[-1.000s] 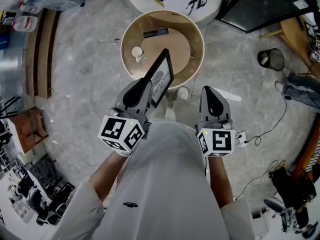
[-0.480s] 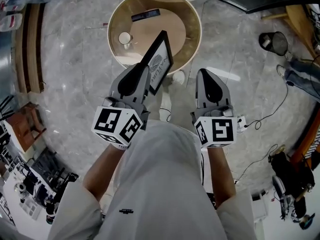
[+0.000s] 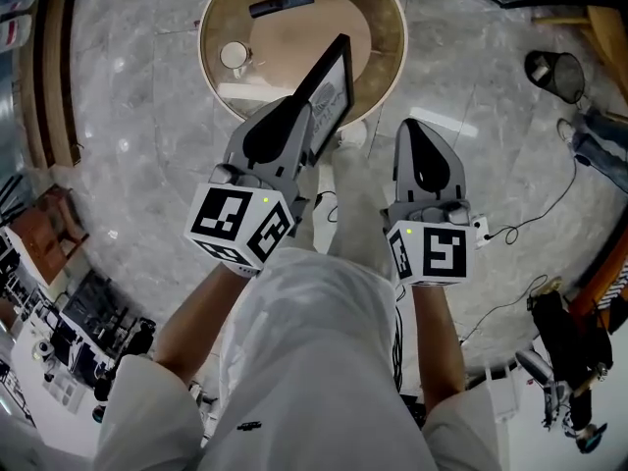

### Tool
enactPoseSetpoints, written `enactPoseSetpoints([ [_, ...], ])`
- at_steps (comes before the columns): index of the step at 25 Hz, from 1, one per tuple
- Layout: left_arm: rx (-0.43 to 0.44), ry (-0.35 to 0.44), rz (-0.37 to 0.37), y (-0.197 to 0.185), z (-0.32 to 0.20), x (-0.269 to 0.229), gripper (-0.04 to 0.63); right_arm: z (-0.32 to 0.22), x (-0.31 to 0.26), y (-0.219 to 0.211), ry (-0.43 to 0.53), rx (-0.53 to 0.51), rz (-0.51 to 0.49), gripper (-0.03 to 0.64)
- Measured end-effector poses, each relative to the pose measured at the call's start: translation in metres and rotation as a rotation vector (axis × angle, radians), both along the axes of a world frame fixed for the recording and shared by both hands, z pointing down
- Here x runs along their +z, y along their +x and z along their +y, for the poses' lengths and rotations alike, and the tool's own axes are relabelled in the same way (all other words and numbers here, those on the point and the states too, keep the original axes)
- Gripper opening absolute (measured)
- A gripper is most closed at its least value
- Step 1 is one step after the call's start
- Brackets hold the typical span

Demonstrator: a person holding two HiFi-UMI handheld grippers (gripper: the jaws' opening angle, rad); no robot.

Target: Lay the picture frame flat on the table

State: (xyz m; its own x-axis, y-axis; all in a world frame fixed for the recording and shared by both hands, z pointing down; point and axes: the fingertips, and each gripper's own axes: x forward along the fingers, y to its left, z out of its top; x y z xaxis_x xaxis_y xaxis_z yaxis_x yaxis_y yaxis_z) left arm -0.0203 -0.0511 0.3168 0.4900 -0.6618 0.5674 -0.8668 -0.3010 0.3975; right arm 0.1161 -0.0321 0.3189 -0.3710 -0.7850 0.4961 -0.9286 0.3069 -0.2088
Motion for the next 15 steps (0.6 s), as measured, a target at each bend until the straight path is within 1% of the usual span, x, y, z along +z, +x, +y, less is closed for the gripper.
enactPoseSetpoints([
  [5, -0.016, -0.015, -0.001, 0.006, -0.010, 0.030, 0.064, -0.006, 0.028, 0.006, -0.027, -0.008, 0.016, 0.006],
  [9, -0.027, -0.018, 0.017, 0.008, -0.024, 0.051, 0.064, -0.013, 0.053, 0.008, -0.067, 0.003, -0.002, 0.006],
  [15, -0.062, -0.030, 0.032, 0.007, -0.035, 0.079, 0.064, -0.013, 0.082, 0.003, -0.104, 0.005, 0.008, 0.006],
])
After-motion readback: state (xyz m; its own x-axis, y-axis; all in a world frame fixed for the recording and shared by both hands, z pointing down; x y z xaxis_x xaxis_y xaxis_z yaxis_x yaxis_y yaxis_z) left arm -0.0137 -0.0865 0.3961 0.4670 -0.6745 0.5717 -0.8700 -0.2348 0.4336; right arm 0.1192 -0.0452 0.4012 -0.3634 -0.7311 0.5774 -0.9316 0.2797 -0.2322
